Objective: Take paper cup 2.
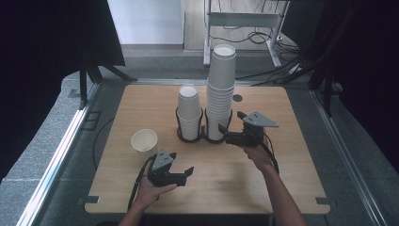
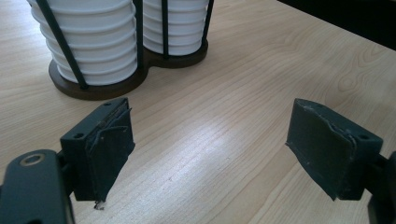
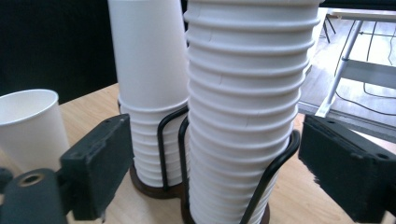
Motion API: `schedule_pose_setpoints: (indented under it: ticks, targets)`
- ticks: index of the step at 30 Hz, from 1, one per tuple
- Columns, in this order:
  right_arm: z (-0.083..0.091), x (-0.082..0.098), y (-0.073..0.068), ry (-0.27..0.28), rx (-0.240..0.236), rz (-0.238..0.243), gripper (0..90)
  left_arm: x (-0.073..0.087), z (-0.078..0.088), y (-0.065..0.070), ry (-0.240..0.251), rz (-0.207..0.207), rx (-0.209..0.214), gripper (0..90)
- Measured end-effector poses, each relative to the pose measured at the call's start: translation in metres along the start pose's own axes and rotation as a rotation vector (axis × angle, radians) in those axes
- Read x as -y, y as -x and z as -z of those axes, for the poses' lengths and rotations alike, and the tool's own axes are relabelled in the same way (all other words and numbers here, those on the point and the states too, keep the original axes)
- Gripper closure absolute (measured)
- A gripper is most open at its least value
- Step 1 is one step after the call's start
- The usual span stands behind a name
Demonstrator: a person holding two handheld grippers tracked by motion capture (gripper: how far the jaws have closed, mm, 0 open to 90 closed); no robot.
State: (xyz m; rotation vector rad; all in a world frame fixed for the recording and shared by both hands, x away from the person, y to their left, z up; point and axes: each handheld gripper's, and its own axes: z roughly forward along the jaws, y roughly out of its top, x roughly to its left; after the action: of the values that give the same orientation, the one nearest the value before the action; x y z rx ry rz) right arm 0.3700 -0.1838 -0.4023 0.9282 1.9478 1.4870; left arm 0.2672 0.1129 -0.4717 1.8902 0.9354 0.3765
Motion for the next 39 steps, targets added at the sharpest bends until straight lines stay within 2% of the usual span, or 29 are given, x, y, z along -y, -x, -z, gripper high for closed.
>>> schedule_pose_setpoints:
  ticks: [6, 16, 32, 39]
  targets:
    - [-0.010, -0.015, 0.008, 0.010, -0.002, -0.015, 5.7, 0.001, -0.001, 0.001, -0.005, 0.004, -0.002, 14.4]
    - [-0.021, -0.034, 0.007, 0.035, 0.003, -0.019, 5.2, 0.001, -0.001, 0.000, -0.010, 0.009, -0.005, 14.4]
    - [-0.032, -0.053, 0.015, 0.018, -0.005, -0.038, 2.5, 0.001, -0.003, 0.002, -0.021, 0.011, -0.001, 14.4]
    - [-0.038, -0.053, 0.016, 0.011, -0.021, -0.041, 1.3, 0.001, -0.003, 0.002, -0.027, 0.012, 0.000, 14.4]
